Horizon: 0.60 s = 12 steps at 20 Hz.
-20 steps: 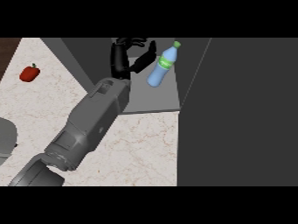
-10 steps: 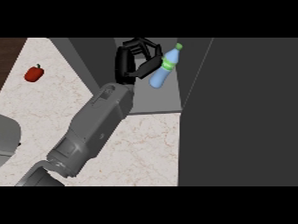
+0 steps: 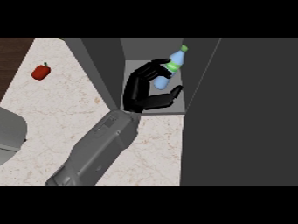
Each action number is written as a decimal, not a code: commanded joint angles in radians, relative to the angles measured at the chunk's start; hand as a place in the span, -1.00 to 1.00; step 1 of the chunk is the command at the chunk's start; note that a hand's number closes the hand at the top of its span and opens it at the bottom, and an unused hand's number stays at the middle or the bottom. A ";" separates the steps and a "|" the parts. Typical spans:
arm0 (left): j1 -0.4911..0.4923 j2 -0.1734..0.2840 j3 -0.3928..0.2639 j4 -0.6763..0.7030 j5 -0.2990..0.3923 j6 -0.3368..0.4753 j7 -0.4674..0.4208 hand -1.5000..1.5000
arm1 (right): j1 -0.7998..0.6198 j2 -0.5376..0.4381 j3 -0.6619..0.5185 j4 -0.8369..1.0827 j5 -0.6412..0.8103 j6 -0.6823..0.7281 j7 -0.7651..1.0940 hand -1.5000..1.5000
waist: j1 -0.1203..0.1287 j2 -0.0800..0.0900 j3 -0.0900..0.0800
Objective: Pick up the bottled water, place it into the cabinet and close the cabinet
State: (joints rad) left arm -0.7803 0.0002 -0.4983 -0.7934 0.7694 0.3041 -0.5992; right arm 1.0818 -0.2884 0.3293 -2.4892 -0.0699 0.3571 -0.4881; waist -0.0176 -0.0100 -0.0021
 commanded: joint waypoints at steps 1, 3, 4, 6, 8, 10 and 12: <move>0.133 0.000 -0.089 -0.179 0.032 -0.048 0.060 -1.00 | 0.042 -0.007 0.007 -0.165 0.021 -0.033 0.070 -1.00 | 0.027 -0.003 0.000; 0.236 0.000 -0.168 -0.282 0.028 -0.006 0.048 -1.00 | 0.064 -0.009 0.021 -0.151 0.042 -0.034 0.053 -1.00 | 0.026 -0.007 0.000; 0.254 0.020 -0.150 -0.299 -0.004 -0.005 0.065 -1.00 | 0.089 -0.033 -0.011 -0.199 0.020 -0.027 0.050 -1.00 | 0.031 -0.006 0.001; 0.388 0.023 -0.200 -0.355 -0.031 0.020 0.001 -1.00 | 0.079 -0.015 0.048 -0.192 0.064 -0.047 0.064 -1.00 | 0.037 -0.004 0.000; 0.466 0.098 -0.201 -0.472 -0.033 0.046 0.011 -1.00 | 0.041 -0.004 0.012 -0.149 0.058 -0.069 0.048 -1.00 | 0.051 -0.004 0.001; 0.553 0.170 -0.201 -0.540 -0.033 0.044 -0.004 -1.00 | 0.078 -0.017 0.052 -0.191 0.080 -0.066 0.049 -1.00 | 0.051 -0.006 0.000; 0.618 0.211 -0.199 -0.635 -0.027 0.078 0.013 -1.00 | 0.093 -0.034 0.052 -0.181 0.109 -0.061 0.023 -1.00 | 0.043 -0.007 0.000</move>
State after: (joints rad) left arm -0.2904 0.1247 -0.6889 -1.2739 0.7434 0.3443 -0.5977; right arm 1.1294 -0.2983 0.3765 -2.5009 -0.0453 0.3124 -0.5152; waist 0.0242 -0.0160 -0.0019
